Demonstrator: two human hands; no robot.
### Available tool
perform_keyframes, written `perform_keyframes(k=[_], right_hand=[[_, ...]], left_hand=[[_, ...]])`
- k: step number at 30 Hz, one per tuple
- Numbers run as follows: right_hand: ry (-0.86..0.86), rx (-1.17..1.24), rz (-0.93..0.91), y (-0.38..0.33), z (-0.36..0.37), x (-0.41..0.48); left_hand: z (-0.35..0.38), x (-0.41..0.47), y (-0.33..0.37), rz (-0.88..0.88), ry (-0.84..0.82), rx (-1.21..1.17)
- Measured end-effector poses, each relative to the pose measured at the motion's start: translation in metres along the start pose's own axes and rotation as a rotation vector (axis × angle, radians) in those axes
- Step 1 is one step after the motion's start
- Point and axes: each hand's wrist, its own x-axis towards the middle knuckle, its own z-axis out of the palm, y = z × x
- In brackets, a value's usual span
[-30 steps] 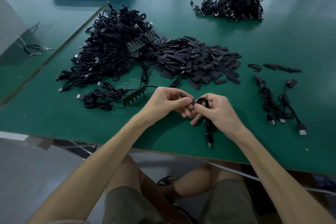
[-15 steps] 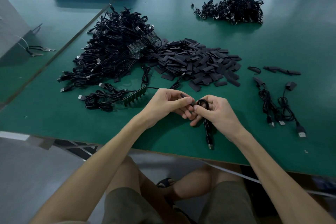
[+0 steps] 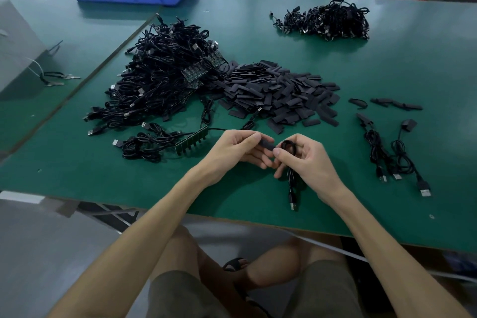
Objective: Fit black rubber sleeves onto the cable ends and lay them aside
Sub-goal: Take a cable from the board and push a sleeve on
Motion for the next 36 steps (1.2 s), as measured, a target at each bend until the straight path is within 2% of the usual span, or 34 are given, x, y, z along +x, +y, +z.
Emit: perform_keyframes(k=[5,9,14,17,20,24,27,29,32,34,36], right_hand=[[0.077,-0.067,-0.059,-0.002,0.001,-0.001],[0.156,-0.111,-0.101,-0.003,0.001,-0.002],[0.089,-0.195,-0.077,-0.005,0.004,-0.002],[0.105,-0.142,-0.068,-0.005,0.003,-0.002],[0.207,-0.023,-0.063,-0.002,-0.003,-0.002],[0.329,0.063,-0.017,0.002,-0.005,0.001],[0.352,0.117,0.018,0.000,-0.005,0.001],[0.348,0.243,0.068,-0.001,-0.007,0.000],[0.357,0.427,0.116,-0.004,-0.010,0.000],[0.395,0.409,0.112,-0.003,-0.011,0.001],[0.414,0.263,0.100,-0.002,-0.007,0.002]], left_hand=[[-0.002,-0.001,0.000,0.025,-0.024,0.011],[0.001,-0.001,-0.001,0.033,0.082,0.015],[0.001,0.002,0.002,0.051,0.230,-0.090],[0.007,0.006,0.004,0.032,0.256,-0.151],[0.022,0.007,0.004,-0.058,0.220,-0.181],[0.049,0.014,-0.001,-0.088,0.031,0.153],[0.062,0.023,0.001,-0.049,0.043,0.265],[0.062,0.028,0.007,-0.054,0.071,0.255],[0.056,0.037,0.024,-0.086,0.017,0.187],[0.054,0.047,0.043,-0.099,-0.027,0.127],[0.059,0.062,0.060,-0.105,-0.049,0.087]])
